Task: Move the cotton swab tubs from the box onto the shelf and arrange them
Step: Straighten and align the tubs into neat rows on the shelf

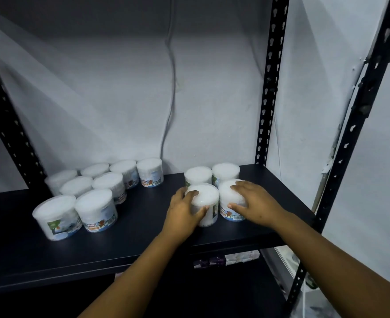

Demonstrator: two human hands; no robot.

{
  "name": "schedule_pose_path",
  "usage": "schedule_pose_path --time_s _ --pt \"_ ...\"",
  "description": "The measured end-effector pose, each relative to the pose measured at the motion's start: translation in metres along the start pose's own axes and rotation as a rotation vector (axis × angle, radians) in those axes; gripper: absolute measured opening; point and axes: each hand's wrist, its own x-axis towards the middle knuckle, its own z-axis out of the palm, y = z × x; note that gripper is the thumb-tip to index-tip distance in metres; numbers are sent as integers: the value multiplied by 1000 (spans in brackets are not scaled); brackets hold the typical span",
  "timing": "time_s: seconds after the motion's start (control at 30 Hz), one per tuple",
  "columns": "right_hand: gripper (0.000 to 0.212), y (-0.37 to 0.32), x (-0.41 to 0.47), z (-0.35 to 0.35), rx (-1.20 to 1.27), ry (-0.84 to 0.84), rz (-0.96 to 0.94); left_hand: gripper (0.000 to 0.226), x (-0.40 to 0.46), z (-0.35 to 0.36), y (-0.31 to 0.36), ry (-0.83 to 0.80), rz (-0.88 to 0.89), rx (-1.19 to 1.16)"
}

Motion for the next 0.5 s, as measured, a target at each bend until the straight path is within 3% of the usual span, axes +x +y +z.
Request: schedule_pose_path --time_s 0.5 --pt "59 11 11 -8 117 -29 2 51 17 10 -2 18 -17 -81"
